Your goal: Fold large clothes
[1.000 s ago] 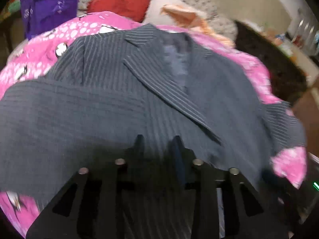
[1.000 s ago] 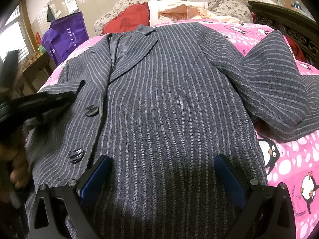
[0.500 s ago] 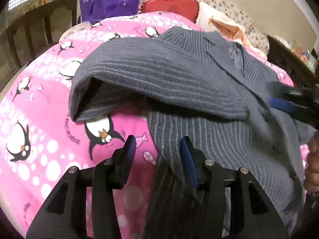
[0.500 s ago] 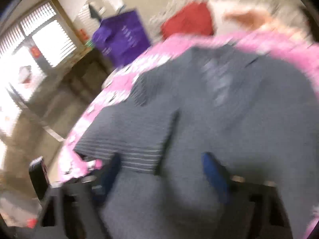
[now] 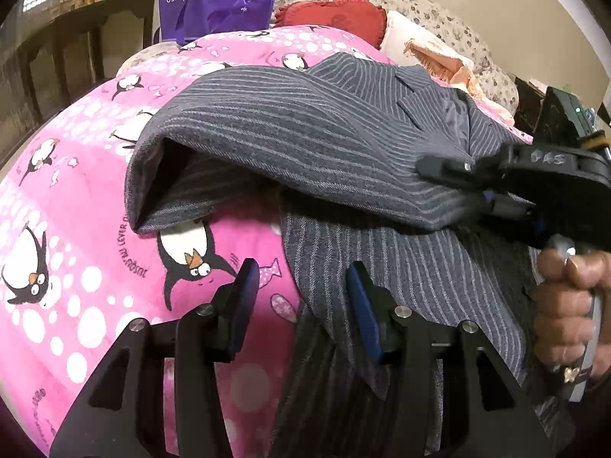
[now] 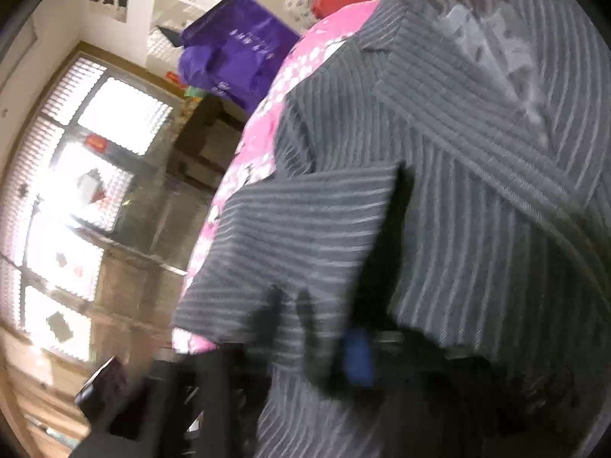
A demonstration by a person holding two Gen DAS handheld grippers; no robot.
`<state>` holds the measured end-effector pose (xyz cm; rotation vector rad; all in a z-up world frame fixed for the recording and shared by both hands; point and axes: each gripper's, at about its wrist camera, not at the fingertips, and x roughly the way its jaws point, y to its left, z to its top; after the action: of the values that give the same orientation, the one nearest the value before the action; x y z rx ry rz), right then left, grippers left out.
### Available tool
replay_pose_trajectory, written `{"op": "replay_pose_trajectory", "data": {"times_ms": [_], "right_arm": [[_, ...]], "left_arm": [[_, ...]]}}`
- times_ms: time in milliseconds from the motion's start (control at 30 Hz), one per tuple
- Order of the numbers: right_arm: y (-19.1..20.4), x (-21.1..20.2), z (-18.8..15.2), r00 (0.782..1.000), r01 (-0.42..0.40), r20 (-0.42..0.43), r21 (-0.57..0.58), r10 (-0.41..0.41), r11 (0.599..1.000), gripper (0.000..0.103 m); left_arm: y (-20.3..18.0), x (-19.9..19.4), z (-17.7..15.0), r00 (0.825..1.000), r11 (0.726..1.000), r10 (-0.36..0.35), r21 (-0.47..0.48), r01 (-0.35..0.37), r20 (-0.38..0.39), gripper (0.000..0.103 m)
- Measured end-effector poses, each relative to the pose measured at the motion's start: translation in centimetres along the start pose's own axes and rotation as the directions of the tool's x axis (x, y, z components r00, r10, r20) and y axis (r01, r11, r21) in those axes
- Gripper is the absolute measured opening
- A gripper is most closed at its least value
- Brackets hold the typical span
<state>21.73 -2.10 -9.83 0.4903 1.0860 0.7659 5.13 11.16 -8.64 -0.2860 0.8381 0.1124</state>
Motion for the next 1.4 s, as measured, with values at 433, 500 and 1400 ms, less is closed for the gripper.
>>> {"op": "replay_pose_trajectory", "data": {"times_ms": [433,500,1400], "right_arm": [[-7.6,-18.9,-1.0,0.888,0.431,0.162,0.040,-0.431,0.902,0.005],[-9.4,-20.3,-1.6,0.877,0.446,0.160,0.079,-0.453,0.892,0.005],[-5.0,-22.1,-4.9,0.789,0.574,0.333,-0.098,-0.516,0.813,0.009]], "left_arm": [[0.1,0.1,0.0,1.000,1.000,-0.006,0.004,0.006,-0.001,0.051],[0.1,0.1,0.1,1.000,1.000,-0.007,0.003,0.007,-0.002,0.051],[-7.2,6.9,11.0,0.996,0.989,0.068,0.124,-0.076,0.063,0.059]]}}
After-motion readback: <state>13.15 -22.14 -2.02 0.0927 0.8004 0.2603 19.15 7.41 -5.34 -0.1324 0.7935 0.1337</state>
